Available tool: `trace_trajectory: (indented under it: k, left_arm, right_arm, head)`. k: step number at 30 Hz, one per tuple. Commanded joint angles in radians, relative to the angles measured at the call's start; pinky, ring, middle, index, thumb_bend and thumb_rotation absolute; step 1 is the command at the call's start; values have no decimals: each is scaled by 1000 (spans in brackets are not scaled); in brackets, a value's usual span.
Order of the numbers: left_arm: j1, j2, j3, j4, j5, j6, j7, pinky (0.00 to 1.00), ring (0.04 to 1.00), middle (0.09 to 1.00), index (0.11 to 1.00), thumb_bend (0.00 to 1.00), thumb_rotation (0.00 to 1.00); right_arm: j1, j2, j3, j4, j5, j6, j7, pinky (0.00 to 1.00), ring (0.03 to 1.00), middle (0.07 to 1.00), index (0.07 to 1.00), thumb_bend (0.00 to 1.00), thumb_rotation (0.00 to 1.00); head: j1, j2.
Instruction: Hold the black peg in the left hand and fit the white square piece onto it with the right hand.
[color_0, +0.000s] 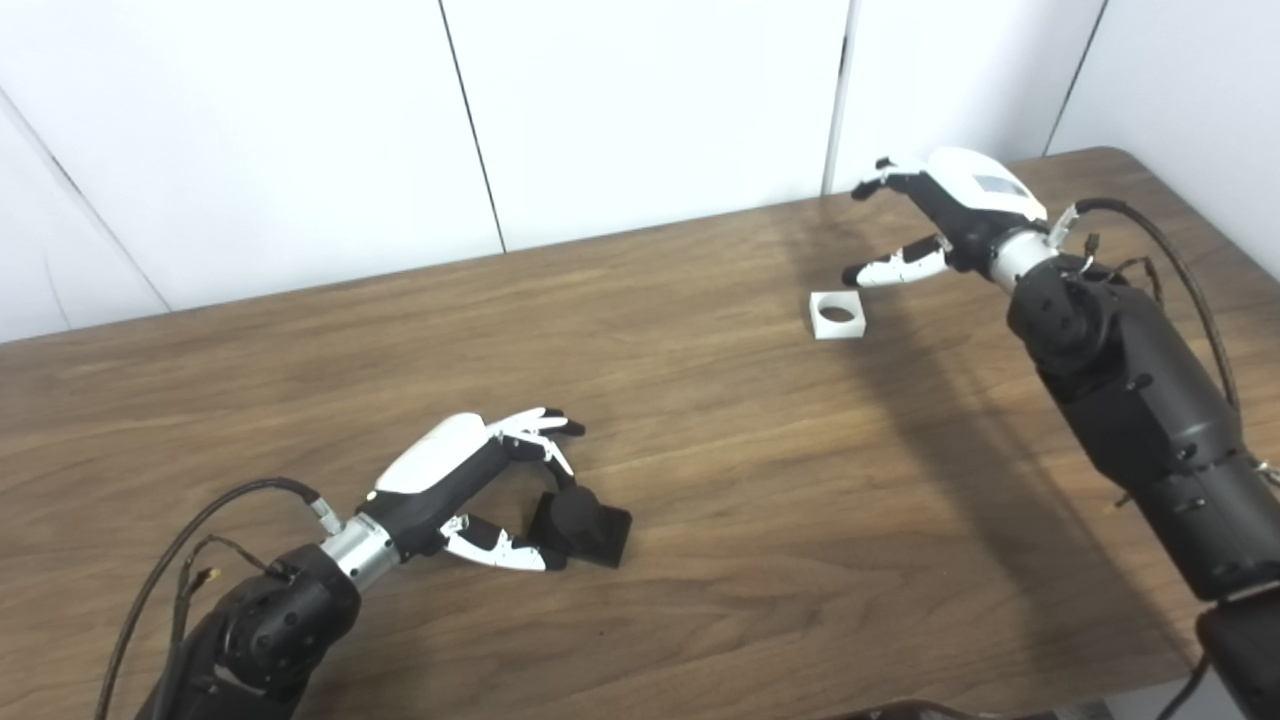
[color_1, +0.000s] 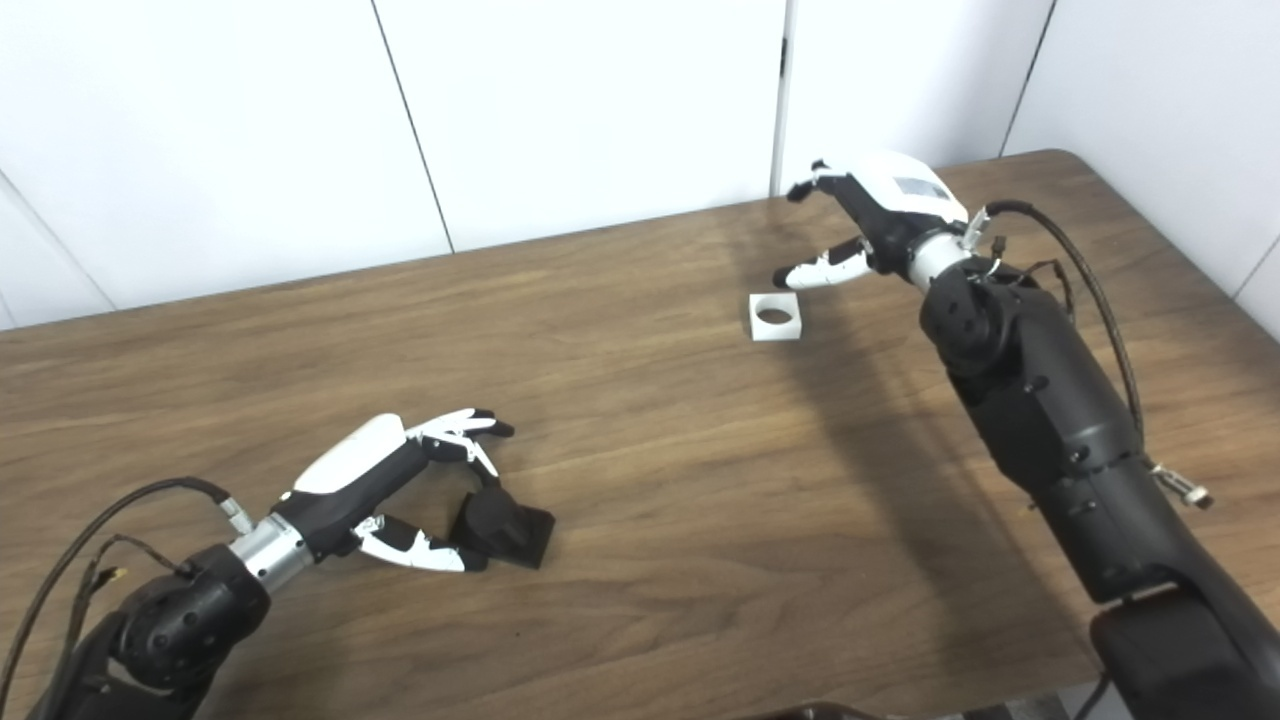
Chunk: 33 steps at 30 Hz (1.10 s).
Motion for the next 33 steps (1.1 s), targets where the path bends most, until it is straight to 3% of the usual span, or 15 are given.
trace_trajectory:
  k: [1, 5, 13, 25, 33]
  left_arm:
    - [40, 40, -24, 15, 49, 11, -53, 924, 942, 884, 487, 522, 72]
    - [45, 42, -24, 10, 50, 17, -59, 921, 942, 887, 488, 522, 72]
    - [49, 38, -22, 18, 42, 6, -53, 914, 942, 885, 488, 522, 73]
    - [45, 34, -26, 15, 60, 31, -56, 911, 948, 891, 488, 521, 75]
    - [42, 35, -29, 6, 65, 51, -61, 926, 950, 894, 488, 522, 73]
  right_arm:
    - [-71, -40, 1, -5, 16, -27, 7, 840, 963, 960, 816, 740, 665]
    - [-82, -63, 31, 30, 34, -34, 48, 879, 980, 977, 824, 817, 818]
    - [-76, -70, 60, 59, 56, -31, 81, 893, 975, 985, 829, 952, 742]
    - [-72, -68, 87, 29, 81, -13, 159, 952, 1000, 1000, 845, 1000, 782]
    - [-73, -53, 99, 23, 86, -8, 171, 997, 1000, 998, 835, 1000, 710]
  head:
    - [-1, 0]
    - [1, 2]
    - [9, 5]
    - [23, 13]
    - [29, 19]
